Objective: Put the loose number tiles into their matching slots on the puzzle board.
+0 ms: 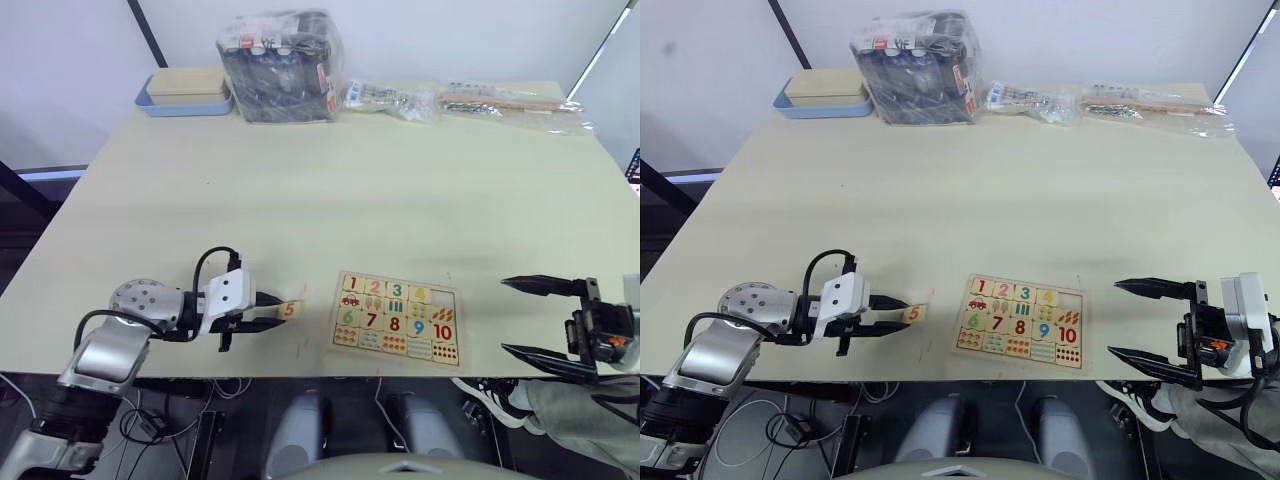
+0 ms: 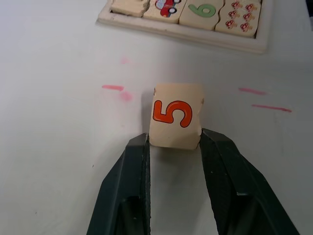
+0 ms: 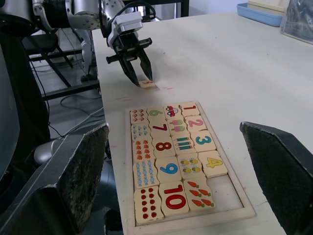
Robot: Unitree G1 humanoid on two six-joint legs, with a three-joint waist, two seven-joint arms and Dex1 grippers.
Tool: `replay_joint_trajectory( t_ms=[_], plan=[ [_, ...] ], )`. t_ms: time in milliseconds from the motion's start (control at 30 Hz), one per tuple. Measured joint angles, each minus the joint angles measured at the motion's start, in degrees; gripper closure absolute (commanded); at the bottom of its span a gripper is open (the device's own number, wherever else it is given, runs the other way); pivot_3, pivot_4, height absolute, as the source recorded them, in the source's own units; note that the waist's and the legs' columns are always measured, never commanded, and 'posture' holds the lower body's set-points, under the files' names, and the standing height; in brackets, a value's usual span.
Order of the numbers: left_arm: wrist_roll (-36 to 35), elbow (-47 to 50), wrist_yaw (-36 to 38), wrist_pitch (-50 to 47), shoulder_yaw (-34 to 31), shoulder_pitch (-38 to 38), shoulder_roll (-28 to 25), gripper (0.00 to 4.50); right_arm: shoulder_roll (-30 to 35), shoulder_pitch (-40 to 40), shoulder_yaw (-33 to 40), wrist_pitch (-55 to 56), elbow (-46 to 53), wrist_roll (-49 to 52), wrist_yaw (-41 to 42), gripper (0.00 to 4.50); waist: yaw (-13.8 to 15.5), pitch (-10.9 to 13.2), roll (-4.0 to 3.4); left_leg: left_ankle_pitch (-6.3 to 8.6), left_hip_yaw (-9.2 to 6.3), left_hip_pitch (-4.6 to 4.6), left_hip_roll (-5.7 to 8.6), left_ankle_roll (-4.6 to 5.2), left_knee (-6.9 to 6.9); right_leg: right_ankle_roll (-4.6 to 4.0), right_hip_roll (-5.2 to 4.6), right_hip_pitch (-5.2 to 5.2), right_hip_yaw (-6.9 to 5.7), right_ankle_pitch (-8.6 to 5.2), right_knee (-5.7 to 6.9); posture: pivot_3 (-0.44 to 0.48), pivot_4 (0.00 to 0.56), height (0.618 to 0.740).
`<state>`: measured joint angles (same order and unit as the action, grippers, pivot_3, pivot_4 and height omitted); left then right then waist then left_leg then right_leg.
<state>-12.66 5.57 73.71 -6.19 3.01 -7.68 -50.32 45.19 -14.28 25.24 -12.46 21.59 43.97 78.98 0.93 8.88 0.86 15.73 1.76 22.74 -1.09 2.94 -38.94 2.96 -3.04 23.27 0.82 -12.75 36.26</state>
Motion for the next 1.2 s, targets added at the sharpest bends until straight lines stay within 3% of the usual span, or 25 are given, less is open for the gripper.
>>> replay_joint_trajectory(
  t_ms=[300,433,533,633,967,1200],
  plan=[
    [-4.64,4.63,6.19,-9.47,1.31,-13.12,-3.83,3.52,-0.14,-1.72,0.60,0.18,0.91,0.02,-0.99,0.00,-0.08,0.00,0.00,0.00,0.04,0.01,0.02,0.00,-0.05,0.02,0.09,-0.01,0.04,0.00,0.01,0.000,0.150,0.740],
    [-2.74,5.48,7.85,-19.43,9.77,-25.86,-3.05,3.52,-0.38,-3.68,2.99,0.40,1.31,0.18,-1.63,0.00,0.05,0.01,0.04,0.00,-0.03,0.05,0.05,0.01,-0.15,0.07,0.25,-0.03,0.09,0.02,0.06,0.000,0.150,0.740],
    [-0.72,7.10,7.77,-30.19,16.79,-37.83,0.07,3.52,-0.31,-4.74,5.11,0.46,1.91,0.46,-1.76,0.00,0.30,0.03,0.10,0.01,-0.20,0.14,0.19,0.02,-0.28,0.39,0.30,-0.07,0.19,0.03,0.11,0.000,0.150,0.740],
    [1.21,8.09,7.09,-36.98,22.15,-44.84,3.71,3.52,-0.18,-6.06,6.90,0.52,2.12,0.58,-1.41,0.00,-0.03,0.03,0.10,0.02,-0.27,0.14,0.47,0.04,-0.27,0.49,0.30,-0.07,0.30,-0.03,0.17,0.000,0.150,0.740],
    [5.01,4.30,2.96,-48.84,34.64,-56.25,16.09,3.52,0.97,-7.26,9.67,1.07,-0.25,0.12,1.23,0.00,-0.10,0.03,0.10,0.01,-0.39,0.11,0.56,0.05,-0.30,0.51,0.32,-0.07,0.37,-0.06,0.30,0.000,0.150,0.740],
    [7.59,-1.84,-1.43,-50.80,40.56,-60.02,25.64,3.52,2.03,-5.46,9.69,1.81,-3.09,-0.81,2.48,0.00,-0.12,0.03,0.08,0.01,-0.42,0.14,0.59,0.05,-0.30,0.54,0.31,-0.06,0.44,-0.09,0.30,0.000,0.150,0.740]
  ],
)
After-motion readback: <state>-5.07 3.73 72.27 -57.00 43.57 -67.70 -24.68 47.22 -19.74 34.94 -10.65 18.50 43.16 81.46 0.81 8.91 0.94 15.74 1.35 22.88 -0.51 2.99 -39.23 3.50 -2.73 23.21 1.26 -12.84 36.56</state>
